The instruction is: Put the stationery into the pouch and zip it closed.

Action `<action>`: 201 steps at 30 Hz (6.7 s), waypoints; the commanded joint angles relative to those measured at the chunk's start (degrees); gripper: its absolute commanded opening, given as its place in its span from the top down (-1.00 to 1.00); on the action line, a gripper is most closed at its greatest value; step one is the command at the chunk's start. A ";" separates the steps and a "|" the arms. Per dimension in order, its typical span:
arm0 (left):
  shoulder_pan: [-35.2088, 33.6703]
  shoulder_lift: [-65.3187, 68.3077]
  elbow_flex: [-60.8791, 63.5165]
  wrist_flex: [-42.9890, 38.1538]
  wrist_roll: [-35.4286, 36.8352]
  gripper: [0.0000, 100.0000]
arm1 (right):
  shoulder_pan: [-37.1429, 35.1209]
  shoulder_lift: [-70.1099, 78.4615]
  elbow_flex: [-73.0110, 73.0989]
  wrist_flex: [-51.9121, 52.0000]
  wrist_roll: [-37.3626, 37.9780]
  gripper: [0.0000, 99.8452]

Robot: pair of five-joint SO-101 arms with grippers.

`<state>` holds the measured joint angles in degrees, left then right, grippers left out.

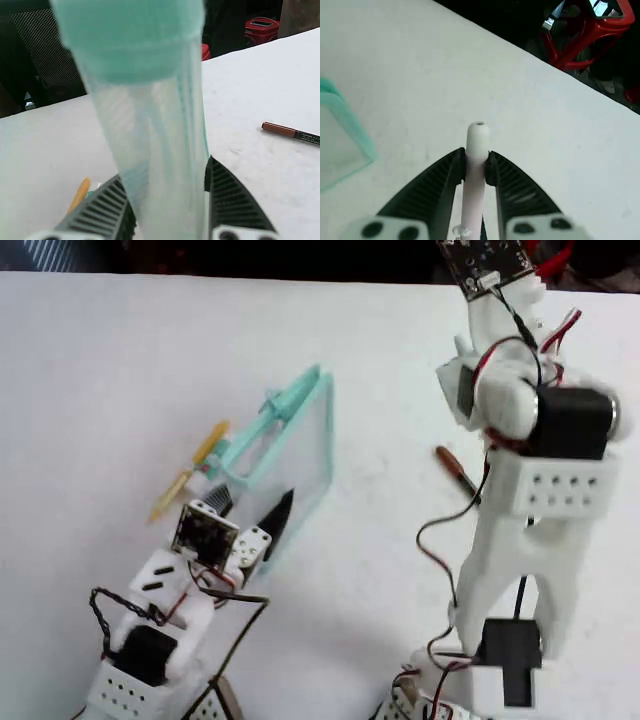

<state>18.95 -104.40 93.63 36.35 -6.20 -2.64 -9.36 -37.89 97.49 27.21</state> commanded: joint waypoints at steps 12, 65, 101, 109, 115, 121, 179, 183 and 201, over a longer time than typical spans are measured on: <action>-0.13 -0.13 -0.44 -1.14 0.00 0.62 | -11.82 -23.25 15.47 -6.64 -4.13 0.97; -0.22 -0.13 -0.44 -1.14 0.00 0.62 | -46.29 -34.95 52.57 -59.30 -4.57 0.97; -0.13 -0.13 -0.26 -1.14 0.00 0.62 | -33.54 -41.89 58.64 -49.54 -4.31 0.62; -6.73 -0.13 -2.20 -2.29 2.46 0.61 | -20.88 -41.54 58.99 -47.34 -4.48 0.62; -5.14 -0.13 -4.75 1.05 5.27 0.61 | -5.23 -38.99 62.95 -46.46 -4.13 0.62; -0.84 -0.13 -5.27 2.37 4.84 0.61 | 4.09 -28.26 64.88 -46.64 1.58 0.62; 0.66 -0.13 -1.32 0.44 1.23 0.62 | 3.82 -13.05 82.02 -58.51 6.51 0.61; 0.66 -0.13 -1.32 0.44 1.23 0.65 | 4.00 -13.14 82.73 -57.98 6.51 0.65; 0.57 -0.13 -1.41 0.35 0.88 0.66 | 4.53 -13.23 83.52 -58.51 6.42 0.98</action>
<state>19.12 -104.13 92.48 37.76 -6.20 1.49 -21.49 45.98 39.91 33.27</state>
